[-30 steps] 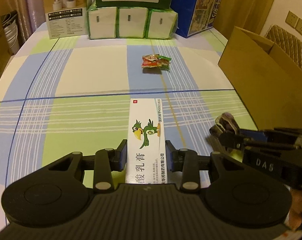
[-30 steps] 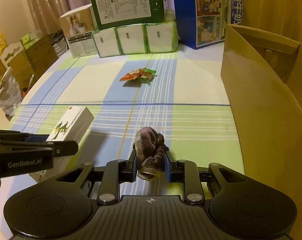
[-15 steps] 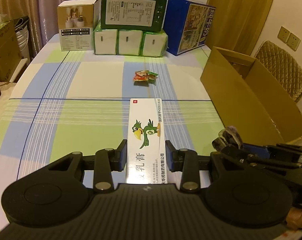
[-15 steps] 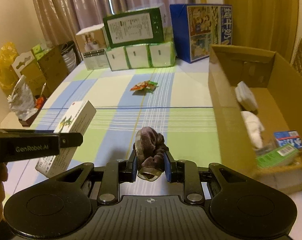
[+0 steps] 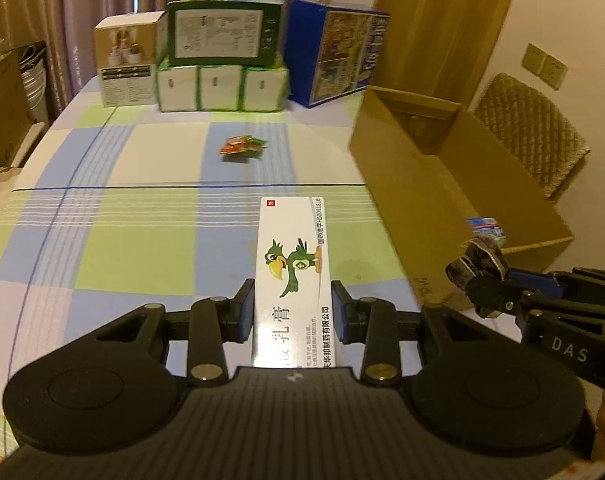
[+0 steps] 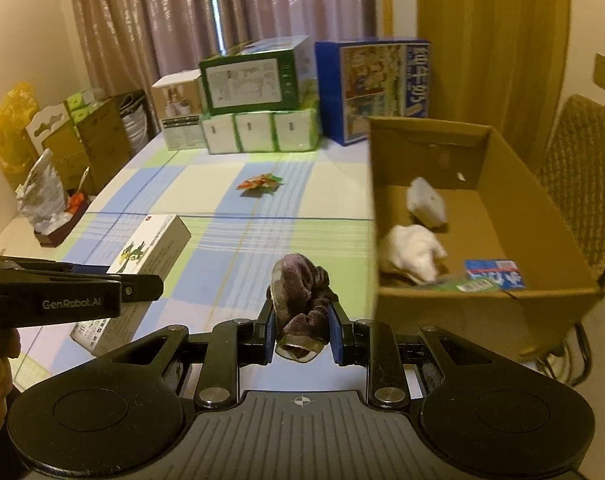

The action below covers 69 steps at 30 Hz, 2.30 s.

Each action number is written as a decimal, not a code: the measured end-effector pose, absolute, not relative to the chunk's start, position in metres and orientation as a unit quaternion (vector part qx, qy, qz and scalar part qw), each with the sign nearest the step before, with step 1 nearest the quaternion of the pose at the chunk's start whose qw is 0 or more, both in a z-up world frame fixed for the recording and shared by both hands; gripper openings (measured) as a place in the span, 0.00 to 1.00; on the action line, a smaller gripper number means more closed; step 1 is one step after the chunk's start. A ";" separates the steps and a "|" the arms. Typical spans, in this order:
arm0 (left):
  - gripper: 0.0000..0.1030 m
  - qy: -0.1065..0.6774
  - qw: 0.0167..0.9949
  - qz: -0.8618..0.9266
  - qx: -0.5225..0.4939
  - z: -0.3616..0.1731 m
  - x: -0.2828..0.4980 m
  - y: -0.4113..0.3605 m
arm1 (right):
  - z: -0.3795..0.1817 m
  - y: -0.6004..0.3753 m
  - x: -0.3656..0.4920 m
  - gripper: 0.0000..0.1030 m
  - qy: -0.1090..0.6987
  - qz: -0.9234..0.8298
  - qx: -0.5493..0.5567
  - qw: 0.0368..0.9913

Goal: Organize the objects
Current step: 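Carry the white medicine box and hair tie over the cardboard box with both tools, then open both tools to drop the white box and hair tie into the cardboard box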

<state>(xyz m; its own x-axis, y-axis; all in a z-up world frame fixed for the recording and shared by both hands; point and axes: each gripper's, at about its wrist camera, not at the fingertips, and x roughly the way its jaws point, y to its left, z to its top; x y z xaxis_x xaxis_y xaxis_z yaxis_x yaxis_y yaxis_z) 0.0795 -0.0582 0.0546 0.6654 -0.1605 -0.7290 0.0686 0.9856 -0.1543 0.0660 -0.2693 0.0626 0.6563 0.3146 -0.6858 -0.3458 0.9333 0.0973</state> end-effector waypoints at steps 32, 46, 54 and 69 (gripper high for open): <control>0.32 0.386 0.899 -0.205 -0.007 0.105 0.102 -0.202 | 0.099 -0.392 0.064 0.23 0.349 0.077 -0.003 0.934; 0.32 0.385 0.898 -0.212 0.002 0.118 0.146 -0.229 | 0.110 -0.411 0.112 0.23 0.351 0.081 -0.005 0.933; 0.32 0.389 0.897 -0.209 0.009 0.116 0.174 -0.240 | 0.106 -0.415 0.138 0.23 0.356 0.084 -0.013 0.931; 0.32 0.403 0.893 -0.203 0.004 0.094 0.206 -0.250 | 0.090 -0.426 0.168 0.23 0.373 0.076 -0.004 0.925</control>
<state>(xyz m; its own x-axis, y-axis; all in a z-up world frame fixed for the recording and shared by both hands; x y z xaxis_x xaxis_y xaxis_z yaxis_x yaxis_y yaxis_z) 0.2059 -0.2499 0.0942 0.5936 -0.3583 -0.7206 0.3656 0.9178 -0.1552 0.1679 -0.4264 0.0901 0.7108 0.1378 -0.6898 -0.1442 0.9883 0.0488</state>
